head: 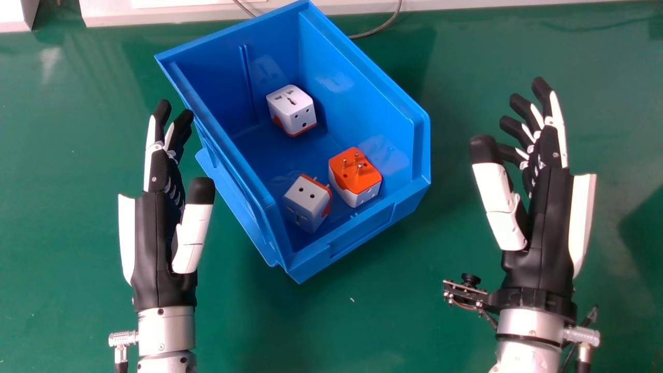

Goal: Pick all objects and put in blue box

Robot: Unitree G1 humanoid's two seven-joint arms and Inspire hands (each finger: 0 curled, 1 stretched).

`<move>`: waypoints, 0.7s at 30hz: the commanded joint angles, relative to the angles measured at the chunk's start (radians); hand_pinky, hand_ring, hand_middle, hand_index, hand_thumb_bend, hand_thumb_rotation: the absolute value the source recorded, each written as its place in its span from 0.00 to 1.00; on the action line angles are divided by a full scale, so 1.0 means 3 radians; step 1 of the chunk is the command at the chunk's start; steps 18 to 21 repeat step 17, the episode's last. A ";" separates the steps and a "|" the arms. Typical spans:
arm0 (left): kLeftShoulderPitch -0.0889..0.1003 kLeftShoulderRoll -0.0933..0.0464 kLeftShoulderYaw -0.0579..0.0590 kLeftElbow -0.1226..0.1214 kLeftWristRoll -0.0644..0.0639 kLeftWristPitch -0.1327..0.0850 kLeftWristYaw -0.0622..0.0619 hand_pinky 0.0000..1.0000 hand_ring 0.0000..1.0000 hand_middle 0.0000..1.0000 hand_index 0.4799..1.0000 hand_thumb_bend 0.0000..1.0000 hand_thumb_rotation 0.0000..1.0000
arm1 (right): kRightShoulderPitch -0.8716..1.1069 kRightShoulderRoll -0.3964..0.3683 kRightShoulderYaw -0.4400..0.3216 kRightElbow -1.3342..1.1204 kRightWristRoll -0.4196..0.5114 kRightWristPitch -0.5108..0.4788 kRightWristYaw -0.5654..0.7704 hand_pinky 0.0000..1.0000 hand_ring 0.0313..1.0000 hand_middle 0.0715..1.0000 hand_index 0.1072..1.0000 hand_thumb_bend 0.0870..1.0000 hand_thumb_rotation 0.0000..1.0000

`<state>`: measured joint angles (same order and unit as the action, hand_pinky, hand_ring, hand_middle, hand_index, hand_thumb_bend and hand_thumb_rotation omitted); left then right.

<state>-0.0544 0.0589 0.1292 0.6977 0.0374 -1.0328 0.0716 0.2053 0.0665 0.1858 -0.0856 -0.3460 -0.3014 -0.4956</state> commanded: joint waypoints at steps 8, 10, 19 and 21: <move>-0.0066 0.0053 -0.0010 0.0039 -0.0072 -0.0074 -0.0121 1.00 0.94 0.92 0.92 0.88 0.89 | -0.0082 0.0157 -0.0014 0.0073 0.0038 -0.0164 -0.0062 0.71 0.81 0.85 0.89 0.58 0.93; -0.0087 0.0064 0.0008 0.0045 -0.0051 -0.0068 -0.0098 1.00 0.94 0.92 0.92 0.87 0.88 | -0.0112 0.0157 -0.0010 0.0096 0.0023 -0.0173 -0.0078 0.70 0.81 0.85 0.89 0.58 0.93; -0.0123 0.0105 0.0012 0.0041 0.0024 -0.0057 -0.0060 1.00 0.94 0.92 0.92 0.88 0.88 | -0.0141 0.0164 -0.0014 0.0113 0.0054 -0.0183 -0.0084 0.70 0.81 0.84 0.89 0.58 0.93; -0.0123 0.0105 0.0012 0.0041 0.0024 -0.0057 -0.0060 1.00 0.94 0.92 0.92 0.88 0.88 | -0.0141 0.0164 -0.0014 0.0113 0.0054 -0.0183 -0.0084 0.70 0.81 0.84 0.89 0.58 0.93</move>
